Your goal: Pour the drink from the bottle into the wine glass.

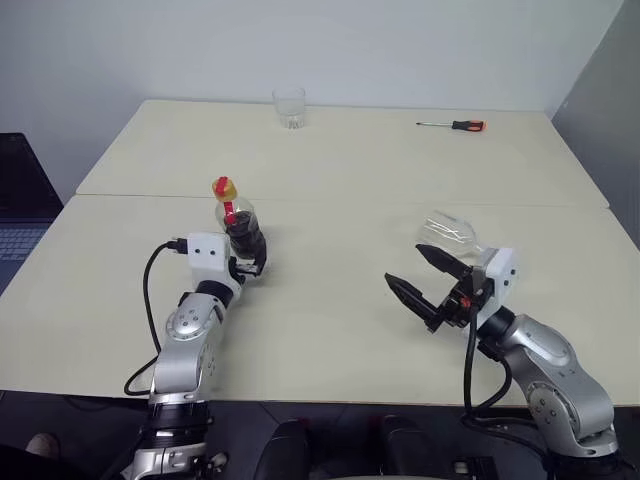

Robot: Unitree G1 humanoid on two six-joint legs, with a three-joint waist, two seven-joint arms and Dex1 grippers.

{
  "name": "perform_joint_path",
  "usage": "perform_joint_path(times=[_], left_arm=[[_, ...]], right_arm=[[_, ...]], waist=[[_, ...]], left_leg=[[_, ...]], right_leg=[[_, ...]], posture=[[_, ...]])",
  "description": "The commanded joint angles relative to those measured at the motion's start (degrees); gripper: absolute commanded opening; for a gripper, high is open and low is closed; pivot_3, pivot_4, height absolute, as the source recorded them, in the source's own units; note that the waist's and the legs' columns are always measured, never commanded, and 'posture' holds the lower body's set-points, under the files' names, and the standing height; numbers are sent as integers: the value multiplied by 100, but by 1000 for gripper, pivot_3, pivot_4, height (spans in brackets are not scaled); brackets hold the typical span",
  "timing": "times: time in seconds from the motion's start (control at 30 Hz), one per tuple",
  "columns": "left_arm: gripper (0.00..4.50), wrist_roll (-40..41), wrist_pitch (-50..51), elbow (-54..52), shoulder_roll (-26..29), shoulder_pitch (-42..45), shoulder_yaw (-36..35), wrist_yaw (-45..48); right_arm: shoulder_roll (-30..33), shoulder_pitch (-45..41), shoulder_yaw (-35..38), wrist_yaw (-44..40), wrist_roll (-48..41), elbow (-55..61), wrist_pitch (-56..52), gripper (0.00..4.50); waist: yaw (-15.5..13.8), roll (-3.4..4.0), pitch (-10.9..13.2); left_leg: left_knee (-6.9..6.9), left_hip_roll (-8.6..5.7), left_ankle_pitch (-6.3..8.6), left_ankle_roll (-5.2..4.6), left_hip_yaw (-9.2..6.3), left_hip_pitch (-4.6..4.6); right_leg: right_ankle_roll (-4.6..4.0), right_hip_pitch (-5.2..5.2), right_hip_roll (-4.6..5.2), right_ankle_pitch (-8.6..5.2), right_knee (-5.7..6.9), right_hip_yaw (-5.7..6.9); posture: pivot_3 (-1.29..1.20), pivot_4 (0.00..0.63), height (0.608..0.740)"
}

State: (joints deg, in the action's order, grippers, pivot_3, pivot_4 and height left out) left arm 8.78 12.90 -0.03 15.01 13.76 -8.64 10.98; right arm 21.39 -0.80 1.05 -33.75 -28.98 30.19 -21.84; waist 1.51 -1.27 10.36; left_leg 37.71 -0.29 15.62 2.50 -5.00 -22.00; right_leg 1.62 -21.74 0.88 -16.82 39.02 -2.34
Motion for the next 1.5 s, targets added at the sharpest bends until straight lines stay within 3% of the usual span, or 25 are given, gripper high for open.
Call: perform_joint_path(times=[0.03, 0.6, 0.7, 0.87, 0.97, 1.23, 1.5], left_arm=[[4463, -38, -374, 251, 51, 291, -81, 25], [4463, 231, -1151, 2229, -121, 1633, -121, 487], [3864, 257, -1205, 2246, -138, 1603, -118, 559], [2502, 259, -1230, 2262, -142, 1582, -129, 585], [2080, 267, -1216, 2265, -127, 1604, -141, 597], [1949, 456, -821, 2133, -7, 1681, -113, 899], [1947, 1138, 128, 1646, -67, 1930, 371, 2270]], right_arm=[[7, -86, 16, -6, -100, 95, 20, 4500], [8, -234, 8, 38, -137, 87, -21, 4500], [23, -236, 59, 73, -136, 86, -26, 4500], [24, -238, 76, 110, -132, 68, -20, 4500], [15, -261, 52, 129, -135, 54, -15, 4500], [177, -554, -95, 161, 65, -36, -175, 4500], [-183, -2267, -752, 334, 545, -1013, -371, 4500]], waist=[[0, 0, 0], [2, -1, 1], [2, -1, 1], [1, -2, 1], [1, -1, 1], [4, -1, 1], [0, -3, 2]], left_leg=[[0, 0, 0, 0, 0, 0], [5, -5, 0, 0, 0, -2], [5, -4, 0, 0, 0, -2], [8, -5, -1, 0, -2, -4], [8, -5, 0, 0, -2, -4], [8, -5, -1, 0, -1, -3], [12, -8, -1, 1, -4, -8]], right_leg=[[0, 0, 0, 0, 0, 0], [4, 0, 0, 3, 1, 2], [4, 0, 1, 3, 1, 1], [5, 0, 2, 3, 1, 2], [5, 0, 2, 3, 1, 2], [5, 0, 1, 3, 1, 1], [5, -4, 0, 4, 3, 5]], posture=[[0, 150, 740], [0, 150, 740], [0, 150, 740], [0, 150, 740], [0, 150, 740], [0, 150, 740], [0, 150, 740]])
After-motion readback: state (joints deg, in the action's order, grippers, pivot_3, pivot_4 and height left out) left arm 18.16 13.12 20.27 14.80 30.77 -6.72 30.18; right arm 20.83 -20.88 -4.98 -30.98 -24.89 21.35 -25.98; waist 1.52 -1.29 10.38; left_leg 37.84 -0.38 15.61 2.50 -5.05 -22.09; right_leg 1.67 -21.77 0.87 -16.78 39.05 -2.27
